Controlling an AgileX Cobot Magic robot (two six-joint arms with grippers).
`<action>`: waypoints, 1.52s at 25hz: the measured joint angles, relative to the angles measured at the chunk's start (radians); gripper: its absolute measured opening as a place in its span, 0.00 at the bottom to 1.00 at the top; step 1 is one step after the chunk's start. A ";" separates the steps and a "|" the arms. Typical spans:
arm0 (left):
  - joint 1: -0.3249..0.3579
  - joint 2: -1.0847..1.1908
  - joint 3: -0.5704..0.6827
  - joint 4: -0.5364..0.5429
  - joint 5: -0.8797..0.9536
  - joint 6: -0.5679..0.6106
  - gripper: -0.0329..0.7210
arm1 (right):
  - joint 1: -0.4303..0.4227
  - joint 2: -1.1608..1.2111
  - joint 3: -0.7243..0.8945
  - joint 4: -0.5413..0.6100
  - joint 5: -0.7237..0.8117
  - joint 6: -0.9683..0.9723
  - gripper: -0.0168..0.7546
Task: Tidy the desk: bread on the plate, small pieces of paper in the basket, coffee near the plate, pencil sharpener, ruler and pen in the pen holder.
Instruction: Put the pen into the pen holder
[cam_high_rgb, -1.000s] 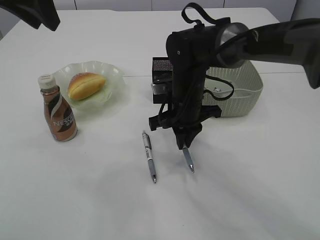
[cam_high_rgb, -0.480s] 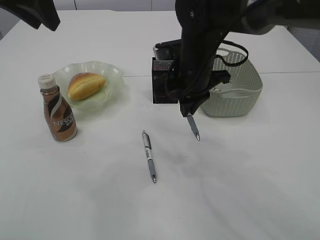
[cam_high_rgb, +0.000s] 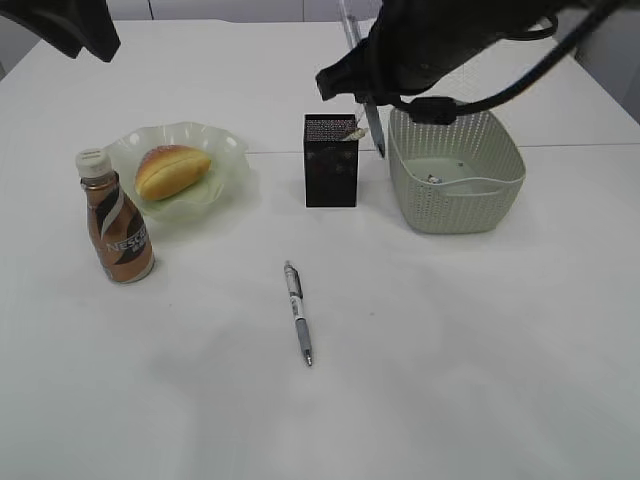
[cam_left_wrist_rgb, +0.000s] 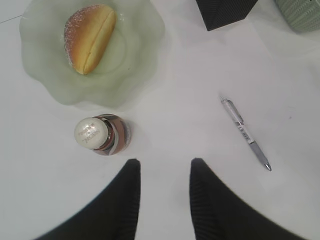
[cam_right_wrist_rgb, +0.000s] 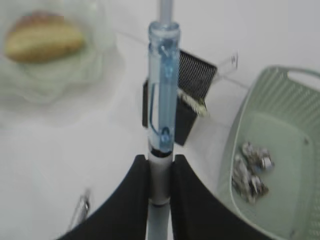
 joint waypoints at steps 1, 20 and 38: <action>0.000 0.000 0.000 0.000 0.000 0.000 0.36 | 0.000 -0.028 0.053 -0.007 -0.094 0.003 0.14; 0.000 0.000 0.000 0.000 0.000 0.000 0.36 | -0.091 0.031 0.270 -0.020 -1.063 -0.080 0.14; 0.000 0.000 0.000 0.000 0.000 0.000 0.36 | -0.145 0.414 -0.049 0.130 -1.127 -0.088 0.14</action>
